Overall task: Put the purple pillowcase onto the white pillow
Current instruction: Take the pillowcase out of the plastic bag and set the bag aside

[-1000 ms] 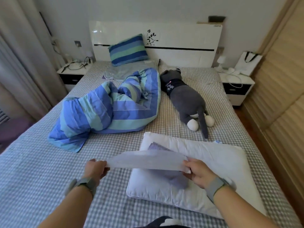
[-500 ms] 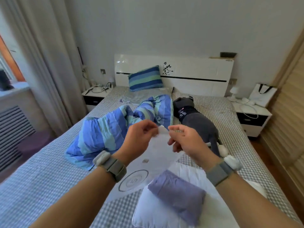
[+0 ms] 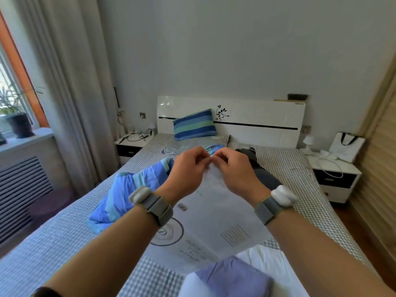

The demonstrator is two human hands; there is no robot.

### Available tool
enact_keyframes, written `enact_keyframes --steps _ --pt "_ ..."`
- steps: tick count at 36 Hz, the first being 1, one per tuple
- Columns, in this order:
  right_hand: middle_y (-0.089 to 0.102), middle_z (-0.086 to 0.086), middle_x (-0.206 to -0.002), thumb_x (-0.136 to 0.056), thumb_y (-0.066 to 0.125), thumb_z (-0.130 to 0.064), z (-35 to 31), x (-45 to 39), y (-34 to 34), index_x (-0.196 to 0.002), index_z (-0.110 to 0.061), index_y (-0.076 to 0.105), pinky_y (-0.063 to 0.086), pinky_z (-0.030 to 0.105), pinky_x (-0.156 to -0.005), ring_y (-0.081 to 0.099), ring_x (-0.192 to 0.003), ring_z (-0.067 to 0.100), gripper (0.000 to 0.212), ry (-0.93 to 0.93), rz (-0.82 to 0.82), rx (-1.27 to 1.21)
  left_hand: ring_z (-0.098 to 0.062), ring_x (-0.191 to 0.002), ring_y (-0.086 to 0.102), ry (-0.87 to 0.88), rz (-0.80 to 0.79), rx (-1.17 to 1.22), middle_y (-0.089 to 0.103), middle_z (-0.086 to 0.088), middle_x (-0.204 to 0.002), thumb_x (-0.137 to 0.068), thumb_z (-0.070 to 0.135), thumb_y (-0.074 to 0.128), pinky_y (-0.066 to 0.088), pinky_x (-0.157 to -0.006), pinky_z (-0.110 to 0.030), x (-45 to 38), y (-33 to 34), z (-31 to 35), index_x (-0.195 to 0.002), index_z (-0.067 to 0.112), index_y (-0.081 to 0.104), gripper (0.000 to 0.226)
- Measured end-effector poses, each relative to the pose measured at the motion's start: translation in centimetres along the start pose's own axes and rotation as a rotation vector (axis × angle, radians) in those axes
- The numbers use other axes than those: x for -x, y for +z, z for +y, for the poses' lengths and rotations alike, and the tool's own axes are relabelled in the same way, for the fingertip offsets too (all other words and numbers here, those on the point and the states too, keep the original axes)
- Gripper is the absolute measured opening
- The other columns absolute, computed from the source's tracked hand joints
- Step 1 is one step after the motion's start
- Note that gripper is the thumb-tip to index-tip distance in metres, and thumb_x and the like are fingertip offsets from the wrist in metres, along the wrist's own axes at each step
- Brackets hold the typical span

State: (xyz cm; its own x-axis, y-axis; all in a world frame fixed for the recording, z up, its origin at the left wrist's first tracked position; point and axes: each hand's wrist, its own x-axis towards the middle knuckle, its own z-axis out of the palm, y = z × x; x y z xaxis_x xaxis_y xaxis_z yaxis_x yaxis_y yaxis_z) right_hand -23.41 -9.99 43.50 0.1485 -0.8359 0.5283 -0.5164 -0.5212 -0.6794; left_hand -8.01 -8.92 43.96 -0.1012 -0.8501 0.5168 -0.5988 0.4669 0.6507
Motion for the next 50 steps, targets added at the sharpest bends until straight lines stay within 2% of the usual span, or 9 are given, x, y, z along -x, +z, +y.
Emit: enact_keyframes --steps 11,16,18,21,24,28,32,38,50 --pt "0.061 0.0 -0.083 -0.097 0.054 -0.025 11.9 5.9 -3.3 -0.079 -0.018 0.055 0.046 0.045 -0.076 0.056 -0.081 0.024 0.02 0.265 -0.27 0.539 -0.009 -0.068 0.053 -0.324 0.455 0.093 0.063 0.004 -0.08 -0.097 0.015 0.056 0.039 -0.06 -0.022 -0.6 -3.2 -4.4 -0.092 0.017 0.064 0.01" --pt "0.063 0.004 -0.099 -0.098 0.05 -0.018 12.5 8.5 -4.2 -0.073 -0.023 0.046 0.042 0.036 -0.077 0.06 -0.097 0.029 0.026 0.413 -0.461 0.621 -0.018 -0.069 0.054 -0.376 0.379 0.034 0.067 -0.001 -0.081 -0.097 0.016 0.055 0.044 -0.062 -0.029 0.9 -2.4 -5.0 -0.091 0.017 0.064 0.011" --pt "0.058 0.003 -0.124 -0.094 0.06 -0.028 10.7 7.9 -3.7 -0.102 -0.021 0.057 0.039 0.033 -0.087 0.054 -0.118 0.028 0.01 0.419 -0.592 0.63 -0.013 -0.069 0.056 -0.323 0.301 0.01 0.067 0.003 -0.08 -0.098 0.019 0.056 0.045 -0.061 -0.024 1.5 -1.3 -3.7 -0.093 0.02 0.064 0.01" --pt "0.054 -0.008 -0.132 -0.084 0.074 -0.039 8.9 6.4 -2.1 -0.139 -0.026 0.049 0.04 0.029 -0.097 0.052 -0.124 0.016 0.062 0.341 -0.59 0.345 -0.007 -0.072 0.061 -0.209 0.187 0.016 0.068 0.007 -0.075 -0.096 0.019 0.06 0.045 -0.067 -0.022 2.1 -0.5 -2.0 -0.089 0.027 0.064 0.011" --pt "0.067 -0.007 -0.086 -0.093 0.064 -0.025 6.8 5.0 -0.5 -0.096 -0.013 0.069 0.041 0.024 -0.073 0.061 -0.077 0.004 0.014 0.192 -0.504 0.226 -0.009 -0.078 0.064 -0.207 0.227 0.06 0.069 0.007 -0.078 -0.096 0.021 0.061 0.05 -0.076 -0.029 2.7 -0.7 -1.2 -0.09 0.027 0.065 0.01" --pt "0.068 0.002 -0.077 -0.098 0.051 -0.023 3.8 4.8 3.7 -0.074 -0.014 0.056 0.044 0.037 -0.066 0.06 -0.071 0.022 0.026 0.038 -0.407 0.151 -0.011 -0.106 0.056 -0.244 0.582 -0.063 0.058 0.008 -0.11 -0.093 0.025 0.061 0.045 -0.097 -0.027 6.0 -2.7 -3.0 -0.114 0.031 0.059 0.022" --pt "0.056 0.005 -0.076 -0.102 0.039 -0.028 1.0 6.4 7.8 -0.078 -0.019 0.045 0.033 0.038 -0.063 0.047 -0.071 0.026 0.027 -0.073 -0.357 0.184 -0.024 -0.108 0.056 -0.617 0.74 0.01 0.052 -0.002 -0.117 -0.086 0.016 0.057 0.043 -0.089 -0.028 12.8 -4.1 -7.8 -0.125 0.021 0.053 0.039" --pt "0.063 0.021 -0.106 -0.099 0.039 -0.014 -3.4 8.5 16.9 -0.102 -0.006 0.052 0.033 0.037 -0.067 0.06 -0.096 0.041 0.015 -0.206 -0.683 0.373 -0.02 -0.071 0.054 -1.358 0.287 0.414 0.054 -0.013 -0.093 -0.091 0.006 0.05 0.043 -0.061 -0.03 26.0 -2.0 -13.1 -0.103 0.014 0.055 0.016" --pt "0.047 0.005 -0.07 -0.097 0.044 -0.012 -19.9 13.9 30.6 -0.065 -0.012 0.041 0.038 0.041 -0.066 0.045 -0.071 0.022 0.032 0.072 -0.784 -0.189 -0.037 -0.135 0.045 -1.543 0.46 0.764 0.04 -0.02 -0.152 -0.1 0.057 0.04 0.041 -0.11 -0.05 40.8 -11.4 -20.9 -0.154 0.012 0.028 0.071"
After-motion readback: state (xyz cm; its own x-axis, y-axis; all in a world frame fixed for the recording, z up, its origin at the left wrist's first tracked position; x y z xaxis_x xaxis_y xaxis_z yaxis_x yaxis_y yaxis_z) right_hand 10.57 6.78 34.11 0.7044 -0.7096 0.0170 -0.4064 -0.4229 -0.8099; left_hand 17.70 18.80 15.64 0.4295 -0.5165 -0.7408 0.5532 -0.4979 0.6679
